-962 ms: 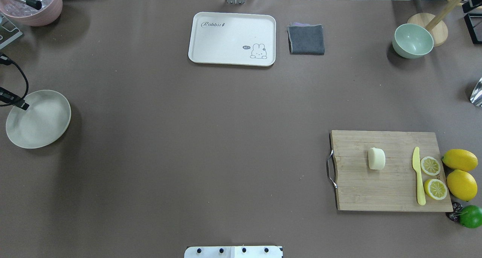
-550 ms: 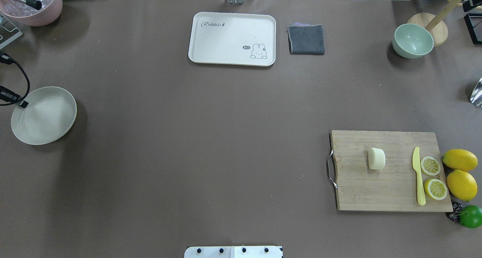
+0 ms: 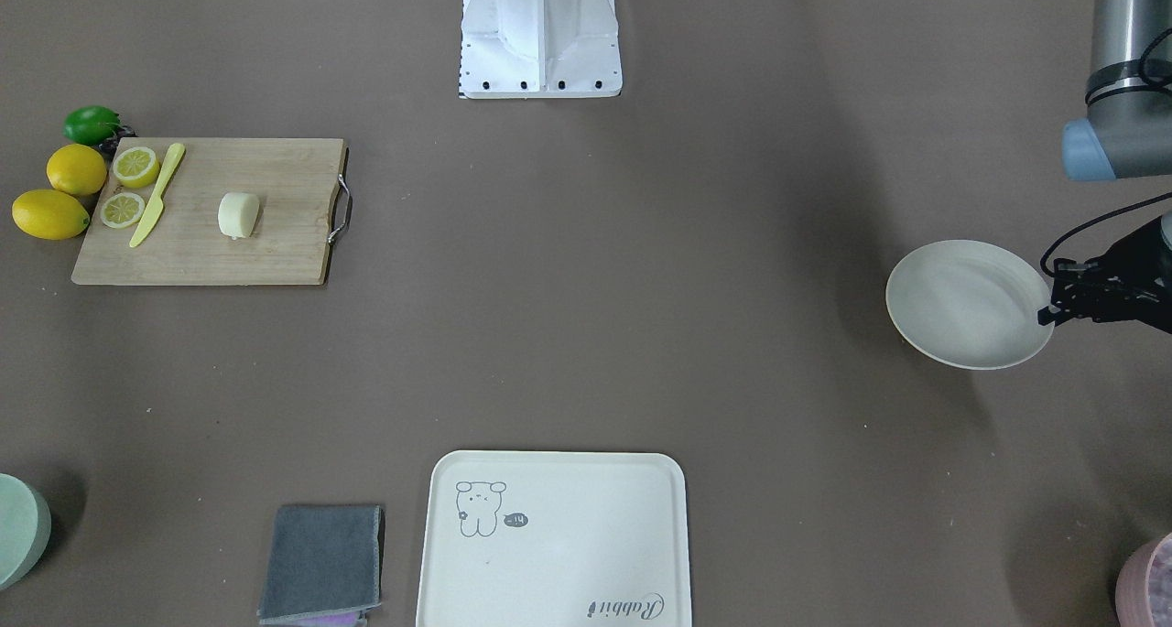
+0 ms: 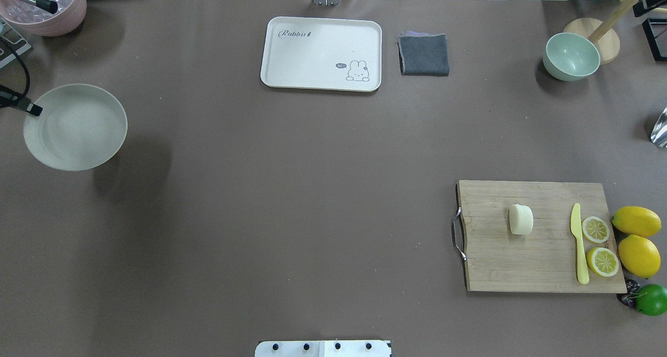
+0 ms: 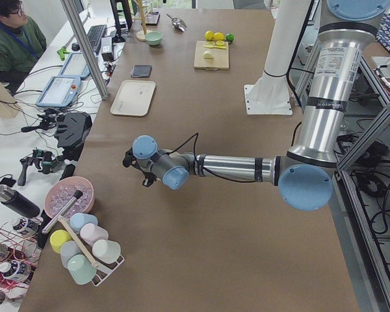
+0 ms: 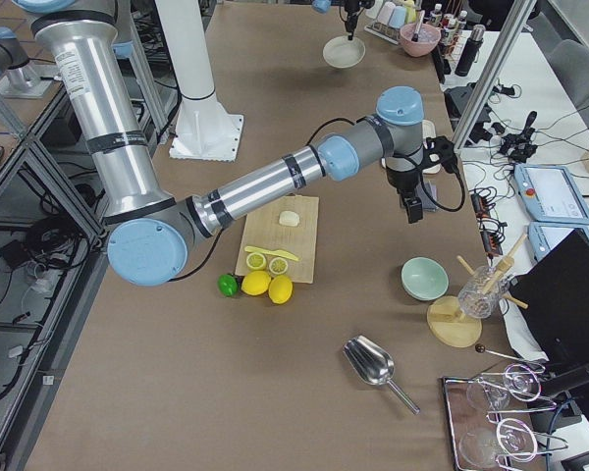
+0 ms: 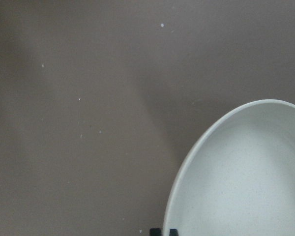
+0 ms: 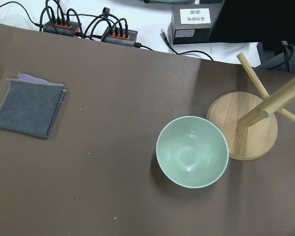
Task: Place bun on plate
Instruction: 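Drag the white plate with the left gripper toward the table centre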
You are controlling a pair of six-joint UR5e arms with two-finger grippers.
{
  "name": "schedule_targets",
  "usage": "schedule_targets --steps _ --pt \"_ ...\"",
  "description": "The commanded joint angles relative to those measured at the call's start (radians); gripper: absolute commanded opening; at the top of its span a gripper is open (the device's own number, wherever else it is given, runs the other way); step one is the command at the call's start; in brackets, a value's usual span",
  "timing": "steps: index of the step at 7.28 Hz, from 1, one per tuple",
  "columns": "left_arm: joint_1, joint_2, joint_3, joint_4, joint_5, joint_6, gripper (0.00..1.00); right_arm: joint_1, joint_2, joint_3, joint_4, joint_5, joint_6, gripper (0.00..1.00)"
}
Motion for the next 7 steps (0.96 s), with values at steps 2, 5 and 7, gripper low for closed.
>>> schedule_targets --steps 2,5,7 --pt "0.087 -0.094 -0.143 0.001 0.009 -0.366 0.0 -0.027 0.018 -0.007 -0.001 0.006 0.015 1.0" --pt "0.323 -0.181 -0.212 0.001 0.214 -0.613 0.0 -0.06 0.035 -0.012 -0.013 0.008 0.018 1.0" --pt "0.487 -0.273 -0.214 0.001 0.38 -0.777 0.0 -0.061 0.029 -0.015 -0.013 0.005 0.018 1.0"
